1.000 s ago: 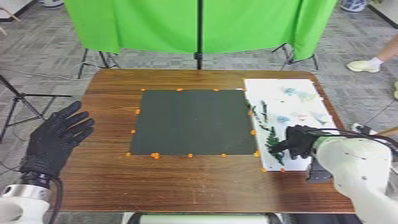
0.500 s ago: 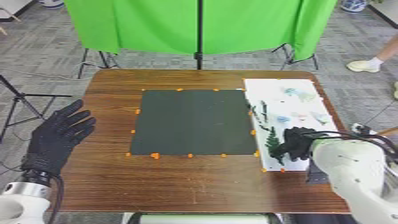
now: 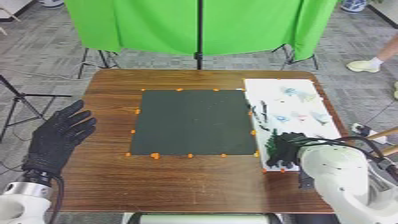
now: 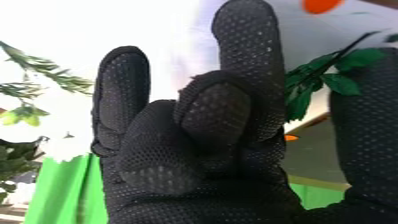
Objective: Arrange flowers
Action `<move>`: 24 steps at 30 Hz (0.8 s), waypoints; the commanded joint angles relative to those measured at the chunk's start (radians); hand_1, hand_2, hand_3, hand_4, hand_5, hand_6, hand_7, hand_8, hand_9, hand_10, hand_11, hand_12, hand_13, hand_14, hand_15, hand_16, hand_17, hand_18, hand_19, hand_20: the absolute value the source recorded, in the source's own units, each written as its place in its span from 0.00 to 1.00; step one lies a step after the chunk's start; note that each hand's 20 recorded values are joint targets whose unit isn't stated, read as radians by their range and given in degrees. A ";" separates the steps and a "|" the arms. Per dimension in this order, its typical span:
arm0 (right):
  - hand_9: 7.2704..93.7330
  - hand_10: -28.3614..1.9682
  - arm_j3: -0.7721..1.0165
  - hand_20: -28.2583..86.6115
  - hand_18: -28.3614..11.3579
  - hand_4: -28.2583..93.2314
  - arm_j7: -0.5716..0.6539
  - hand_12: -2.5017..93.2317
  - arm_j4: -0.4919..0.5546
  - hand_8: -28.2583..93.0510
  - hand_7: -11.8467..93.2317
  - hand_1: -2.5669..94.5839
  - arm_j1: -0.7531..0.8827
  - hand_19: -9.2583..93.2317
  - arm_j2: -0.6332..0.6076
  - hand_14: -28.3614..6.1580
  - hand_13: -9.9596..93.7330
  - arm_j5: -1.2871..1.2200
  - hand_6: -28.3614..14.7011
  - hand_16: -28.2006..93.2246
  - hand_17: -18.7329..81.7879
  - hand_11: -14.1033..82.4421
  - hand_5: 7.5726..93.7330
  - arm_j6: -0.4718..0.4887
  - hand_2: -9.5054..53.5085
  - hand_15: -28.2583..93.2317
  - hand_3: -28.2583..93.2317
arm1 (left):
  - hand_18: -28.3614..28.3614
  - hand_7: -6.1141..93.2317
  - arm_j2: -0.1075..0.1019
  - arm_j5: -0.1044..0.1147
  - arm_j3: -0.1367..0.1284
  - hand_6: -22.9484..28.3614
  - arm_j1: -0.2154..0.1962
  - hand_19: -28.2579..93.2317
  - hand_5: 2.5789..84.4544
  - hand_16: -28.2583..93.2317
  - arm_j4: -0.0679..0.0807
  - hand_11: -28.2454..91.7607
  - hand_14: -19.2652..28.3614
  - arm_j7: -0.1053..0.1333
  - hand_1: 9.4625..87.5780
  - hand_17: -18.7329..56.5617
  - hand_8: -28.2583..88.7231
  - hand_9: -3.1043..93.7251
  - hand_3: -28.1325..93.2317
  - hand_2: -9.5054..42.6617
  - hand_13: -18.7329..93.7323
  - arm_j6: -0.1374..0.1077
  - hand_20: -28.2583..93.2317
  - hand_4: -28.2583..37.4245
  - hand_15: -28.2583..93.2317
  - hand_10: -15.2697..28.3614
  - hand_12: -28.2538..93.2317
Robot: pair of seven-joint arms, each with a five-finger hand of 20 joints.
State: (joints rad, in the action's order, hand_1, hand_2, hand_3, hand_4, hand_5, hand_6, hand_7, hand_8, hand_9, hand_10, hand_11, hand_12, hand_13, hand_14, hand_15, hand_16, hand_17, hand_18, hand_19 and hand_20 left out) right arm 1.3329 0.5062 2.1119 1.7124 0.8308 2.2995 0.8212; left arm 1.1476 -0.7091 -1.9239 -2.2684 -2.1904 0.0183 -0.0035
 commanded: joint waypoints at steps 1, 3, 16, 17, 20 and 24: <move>1.00 0.65 -0.072 0.32 0.26 0.00 0.067 0.30 -0.068 0.09 0.45 0.33 0.039 0.99 0.036 0.60 0.95 -0.057 0.71 0.46 0.60 0.72 1.00 0.018 0.01 0.87 0.86 | 0.87 0.31 0.011 0.003 0.004 0.51 -0.006 0.64 0.37 0.20 0.004 0.50 0.70 -0.015 0.21 0.14 0.13 0.33 0.80 0.14 0.36 0.003 0.29 0.00 0.64 0.63 0.35; 1.00 0.66 -0.074 0.31 0.26 0.00 0.074 0.30 -0.076 0.09 0.45 0.35 0.039 0.99 0.040 0.61 0.95 -0.055 0.71 0.46 0.61 0.72 1.00 0.009 0.05 0.87 0.90 | 0.87 0.31 0.010 0.005 0.005 0.51 -0.009 0.64 0.37 0.20 0.002 0.50 0.70 -0.015 0.21 0.14 0.13 0.33 0.80 0.14 0.36 -0.001 0.29 0.00 0.64 0.63 0.35; 1.00 0.59 -0.044 0.41 0.22 0.12 0.059 0.41 -0.076 0.10 0.61 0.31 0.058 1.00 0.043 0.52 0.93 0.003 0.68 0.51 0.59 0.82 0.98 -0.033 0.18 0.96 0.99 | 0.87 0.31 0.012 0.005 0.009 0.52 -0.009 0.64 0.38 0.20 0.003 0.50 0.71 -0.021 0.21 0.14 0.13 0.33 0.80 0.15 0.36 -0.011 0.29 0.00 0.64 0.63 0.35; 1.00 0.59 -0.038 0.42 0.22 0.12 0.057 0.40 -0.073 0.10 0.62 0.31 0.063 1.00 0.042 0.52 0.93 0.006 0.68 0.51 0.59 0.82 0.98 -0.046 0.18 0.97 0.99 | 0.87 0.31 0.011 0.005 0.011 0.52 -0.005 0.64 0.38 0.20 0.005 0.50 0.71 -0.021 0.21 0.14 0.13 0.33 0.80 0.15 0.36 -0.010 0.29 0.00 0.64 0.63 0.35; 1.00 0.57 -0.026 0.43 0.21 0.15 0.060 0.38 -0.062 0.12 0.65 0.30 0.069 1.00 0.041 0.51 0.94 0.020 0.67 0.50 0.60 0.84 0.99 -0.076 0.17 0.97 1.00 | 0.87 0.31 0.011 0.005 0.009 0.52 -0.009 0.64 0.38 0.20 0.003 0.50 0.71 -0.018 0.21 0.14 0.13 0.33 0.80 0.15 0.36 -0.011 0.29 0.00 0.64 0.63 0.35; 1.00 0.57 0.000 0.43 0.21 0.19 0.112 0.33 -0.037 0.16 0.67 0.29 0.067 1.00 0.051 0.56 0.97 -0.011 0.65 0.50 0.63 0.84 1.00 -0.063 0.15 0.93 1.00 | 0.87 0.31 0.011 0.004 0.008 0.52 -0.006 0.64 0.38 0.20 0.003 0.50 0.71 -0.019 0.21 0.14 0.13 0.32 0.80 0.15 0.36 -0.012 0.29 0.00 0.64 0.63 0.35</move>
State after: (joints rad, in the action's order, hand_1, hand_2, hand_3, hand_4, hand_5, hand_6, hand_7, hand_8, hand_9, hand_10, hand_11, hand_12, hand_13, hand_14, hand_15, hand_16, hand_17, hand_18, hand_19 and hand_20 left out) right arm 1.3093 0.5414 2.1122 1.7284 0.8833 2.2849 0.7375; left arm 1.1507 -0.7084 -1.9185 -2.2679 -2.1908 0.0093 -0.0058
